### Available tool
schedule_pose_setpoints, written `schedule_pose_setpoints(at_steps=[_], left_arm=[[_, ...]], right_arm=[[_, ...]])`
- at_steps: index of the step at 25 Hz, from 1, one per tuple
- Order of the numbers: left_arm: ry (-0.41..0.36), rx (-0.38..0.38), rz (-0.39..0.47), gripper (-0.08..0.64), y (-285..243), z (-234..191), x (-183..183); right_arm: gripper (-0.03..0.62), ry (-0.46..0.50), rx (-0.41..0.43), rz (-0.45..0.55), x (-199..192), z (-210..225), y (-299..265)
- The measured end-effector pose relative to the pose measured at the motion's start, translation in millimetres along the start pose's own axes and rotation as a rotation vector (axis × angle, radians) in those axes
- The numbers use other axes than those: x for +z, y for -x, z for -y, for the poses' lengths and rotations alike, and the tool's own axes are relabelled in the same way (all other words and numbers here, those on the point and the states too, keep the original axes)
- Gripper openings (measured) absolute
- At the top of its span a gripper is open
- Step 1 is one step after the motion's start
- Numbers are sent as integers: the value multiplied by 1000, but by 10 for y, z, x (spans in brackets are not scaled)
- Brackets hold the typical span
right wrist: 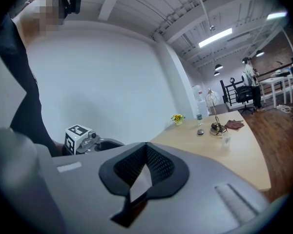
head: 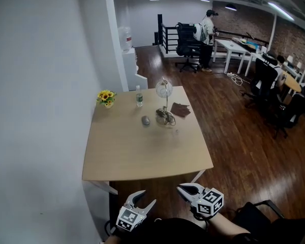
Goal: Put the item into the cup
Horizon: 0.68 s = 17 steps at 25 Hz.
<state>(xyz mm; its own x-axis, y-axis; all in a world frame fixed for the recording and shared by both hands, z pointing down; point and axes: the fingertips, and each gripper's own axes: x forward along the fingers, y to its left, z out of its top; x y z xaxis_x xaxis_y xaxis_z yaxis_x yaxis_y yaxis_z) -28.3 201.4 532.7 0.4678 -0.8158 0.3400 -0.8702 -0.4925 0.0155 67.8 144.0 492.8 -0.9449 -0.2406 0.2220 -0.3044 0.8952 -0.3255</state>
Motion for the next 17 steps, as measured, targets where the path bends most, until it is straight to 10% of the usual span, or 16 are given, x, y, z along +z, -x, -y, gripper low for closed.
schedule_pose_setpoints(at_steps=[17], left_arm=[[-4,22,1,207,-79,53,51]], right_arm=[[8,11,31,-22,2,36,67]])
